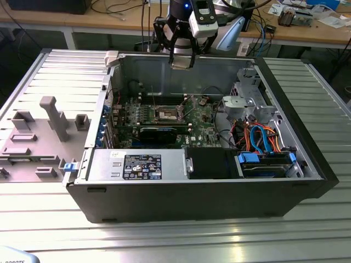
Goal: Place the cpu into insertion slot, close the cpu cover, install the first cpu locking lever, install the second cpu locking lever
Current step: 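Place the cpu into insertion slot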
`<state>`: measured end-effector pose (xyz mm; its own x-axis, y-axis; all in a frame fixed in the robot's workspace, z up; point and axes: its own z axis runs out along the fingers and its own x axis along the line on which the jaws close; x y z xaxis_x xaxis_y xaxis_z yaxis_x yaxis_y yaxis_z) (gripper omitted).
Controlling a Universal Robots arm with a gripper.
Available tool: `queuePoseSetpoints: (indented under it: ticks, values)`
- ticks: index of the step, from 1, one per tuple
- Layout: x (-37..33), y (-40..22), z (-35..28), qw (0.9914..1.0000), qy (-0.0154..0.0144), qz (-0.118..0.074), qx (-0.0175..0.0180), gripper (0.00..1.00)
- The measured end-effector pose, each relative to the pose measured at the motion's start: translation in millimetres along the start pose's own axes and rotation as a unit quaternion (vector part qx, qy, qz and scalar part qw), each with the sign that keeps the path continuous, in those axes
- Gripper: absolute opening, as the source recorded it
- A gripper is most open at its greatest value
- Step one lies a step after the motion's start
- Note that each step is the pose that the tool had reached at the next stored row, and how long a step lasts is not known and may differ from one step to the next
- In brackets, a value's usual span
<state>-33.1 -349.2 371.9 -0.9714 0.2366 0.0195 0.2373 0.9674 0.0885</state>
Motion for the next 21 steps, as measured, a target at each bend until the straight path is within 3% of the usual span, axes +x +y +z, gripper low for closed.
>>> queuePoseSetpoints:
  ticks: [21]
  values:
    - [0.0, 0.0, 0.0, 0.99986, -0.0015, 0.017, -0.0003, 0.54]
